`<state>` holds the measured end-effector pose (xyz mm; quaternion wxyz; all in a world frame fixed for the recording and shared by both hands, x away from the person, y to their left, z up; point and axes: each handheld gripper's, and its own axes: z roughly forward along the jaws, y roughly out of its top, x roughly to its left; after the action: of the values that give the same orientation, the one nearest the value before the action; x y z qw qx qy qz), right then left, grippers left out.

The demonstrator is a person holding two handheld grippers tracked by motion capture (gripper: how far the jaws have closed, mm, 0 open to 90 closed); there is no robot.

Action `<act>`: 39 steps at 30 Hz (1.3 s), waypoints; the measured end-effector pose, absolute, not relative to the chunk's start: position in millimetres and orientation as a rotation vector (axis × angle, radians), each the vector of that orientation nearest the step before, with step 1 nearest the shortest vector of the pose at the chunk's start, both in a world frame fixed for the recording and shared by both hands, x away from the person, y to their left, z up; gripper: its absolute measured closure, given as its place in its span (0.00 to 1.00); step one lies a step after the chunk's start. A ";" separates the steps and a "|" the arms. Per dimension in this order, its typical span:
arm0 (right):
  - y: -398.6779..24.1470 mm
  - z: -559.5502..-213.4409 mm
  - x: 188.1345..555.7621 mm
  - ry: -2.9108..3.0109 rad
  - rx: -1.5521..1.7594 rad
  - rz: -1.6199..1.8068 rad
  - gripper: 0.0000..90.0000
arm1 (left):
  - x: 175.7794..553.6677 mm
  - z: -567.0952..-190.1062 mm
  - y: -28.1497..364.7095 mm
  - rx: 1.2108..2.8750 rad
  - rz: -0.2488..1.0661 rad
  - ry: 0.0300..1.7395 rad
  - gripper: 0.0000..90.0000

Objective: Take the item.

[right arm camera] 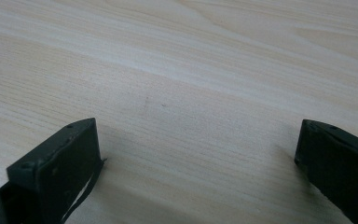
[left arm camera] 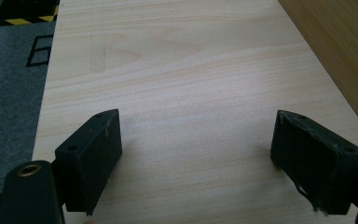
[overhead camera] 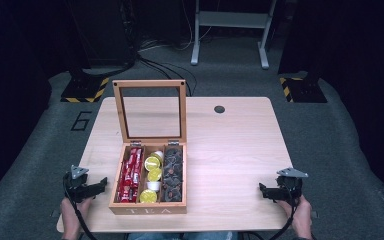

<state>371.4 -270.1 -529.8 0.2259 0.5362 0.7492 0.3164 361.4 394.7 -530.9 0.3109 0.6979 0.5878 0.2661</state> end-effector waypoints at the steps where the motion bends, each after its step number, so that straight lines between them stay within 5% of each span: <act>1: -270.0 -529.9 371.5 2.066 1.478 0.874 0.00 | 361.4 -530.9 394.8 1.843 0.703 1.552 0.18; 29: -268.6 -528.9 375.4 2.095 1.444 0.868 0.00 | 350.3 -529.2 396.9 1.830 0.665 1.551 0.16; 39: -269.0 -529.0 375.2 2.097 1.447 0.877 0.01 | 341.5 -502.7 399.0 1.763 0.622 1.517 0.16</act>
<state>375.2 -269.0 -529.0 0.2218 0.5238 0.7588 0.3172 341.5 399.0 -502.7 0.3588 0.6836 0.5880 0.2412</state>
